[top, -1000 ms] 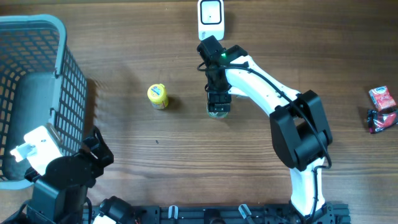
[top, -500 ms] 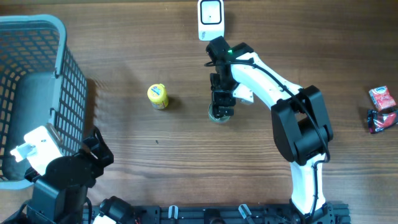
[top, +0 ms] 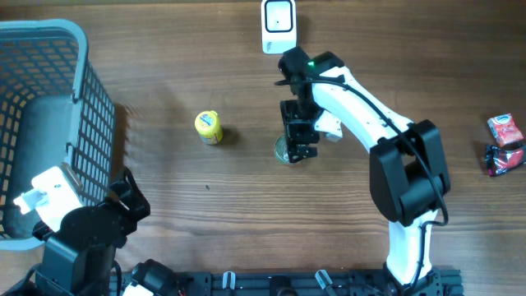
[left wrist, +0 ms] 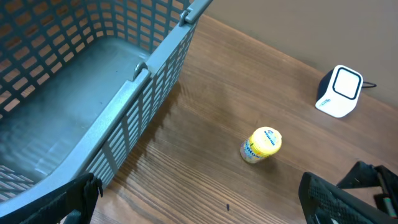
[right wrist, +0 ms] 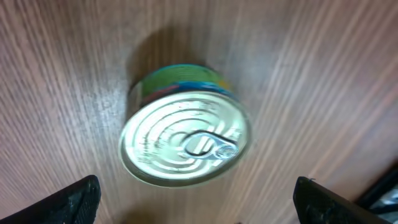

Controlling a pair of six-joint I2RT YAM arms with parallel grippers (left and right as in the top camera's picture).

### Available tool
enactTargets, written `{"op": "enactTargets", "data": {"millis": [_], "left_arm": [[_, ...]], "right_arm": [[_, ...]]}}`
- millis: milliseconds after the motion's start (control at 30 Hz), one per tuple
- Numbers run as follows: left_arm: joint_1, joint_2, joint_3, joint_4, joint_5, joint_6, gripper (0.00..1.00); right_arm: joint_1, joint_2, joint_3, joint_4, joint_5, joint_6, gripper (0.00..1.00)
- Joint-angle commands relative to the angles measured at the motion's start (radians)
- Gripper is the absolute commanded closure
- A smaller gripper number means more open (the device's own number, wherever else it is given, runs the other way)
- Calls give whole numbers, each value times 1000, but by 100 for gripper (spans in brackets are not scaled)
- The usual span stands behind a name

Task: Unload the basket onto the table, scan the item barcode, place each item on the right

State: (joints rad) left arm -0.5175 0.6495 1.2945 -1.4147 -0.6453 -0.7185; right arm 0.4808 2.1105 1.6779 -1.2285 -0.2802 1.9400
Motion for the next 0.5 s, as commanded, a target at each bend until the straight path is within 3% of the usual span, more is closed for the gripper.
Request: {"op": "enactTargets", "data": {"millis": [0,300,467], "left_arm": [[-4,0,-8,1,-10,7,0],[-4,0,-8,4,-10,8,0],[-4,0,-8,5,-10,8,0]], "right_arm": [[-2,-22,18,-50,36,-29,0],[0,-22,-4,-67,158,131,0],[32,-19,-66,80,98,128,0]]}}
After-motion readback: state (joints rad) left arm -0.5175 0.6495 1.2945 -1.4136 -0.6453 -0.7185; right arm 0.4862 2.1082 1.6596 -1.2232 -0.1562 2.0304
